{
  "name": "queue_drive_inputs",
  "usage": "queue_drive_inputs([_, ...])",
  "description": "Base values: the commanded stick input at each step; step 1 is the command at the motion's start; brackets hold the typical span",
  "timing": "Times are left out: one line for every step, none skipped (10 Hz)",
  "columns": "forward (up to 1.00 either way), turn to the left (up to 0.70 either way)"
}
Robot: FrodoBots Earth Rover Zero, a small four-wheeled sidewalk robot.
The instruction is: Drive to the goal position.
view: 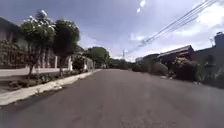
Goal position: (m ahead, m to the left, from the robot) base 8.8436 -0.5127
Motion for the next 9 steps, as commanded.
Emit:
queue_drive_inputs([0.45,0.00])
queue_drive_inputs([0.45,0.00])
queue_drive_inputs([0.45,0.00])
queue_drive_inputs([0.45,0.00])
queue_drive_inputs([0.45,0.00])
queue_drive_inputs([0.45,0.00])
queue_drive_inputs([0.45,0.00])
queue_drive_inputs([0.45,0.00])
queue_drive_inputs([0.45,0.00])
